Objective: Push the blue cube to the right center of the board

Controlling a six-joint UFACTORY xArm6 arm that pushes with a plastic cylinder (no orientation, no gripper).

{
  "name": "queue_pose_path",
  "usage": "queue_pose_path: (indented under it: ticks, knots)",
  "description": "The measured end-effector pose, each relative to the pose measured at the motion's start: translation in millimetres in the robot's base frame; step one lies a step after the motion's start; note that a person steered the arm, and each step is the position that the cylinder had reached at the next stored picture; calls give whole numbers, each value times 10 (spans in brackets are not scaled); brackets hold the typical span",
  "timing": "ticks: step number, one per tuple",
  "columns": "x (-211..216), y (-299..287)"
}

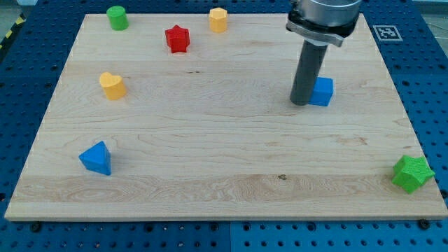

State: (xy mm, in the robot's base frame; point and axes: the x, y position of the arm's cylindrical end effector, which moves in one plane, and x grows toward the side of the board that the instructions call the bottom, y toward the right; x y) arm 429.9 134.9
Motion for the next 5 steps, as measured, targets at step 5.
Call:
queue_pose_path:
  ticks: [5]
  knots:
    - [-329, 379]
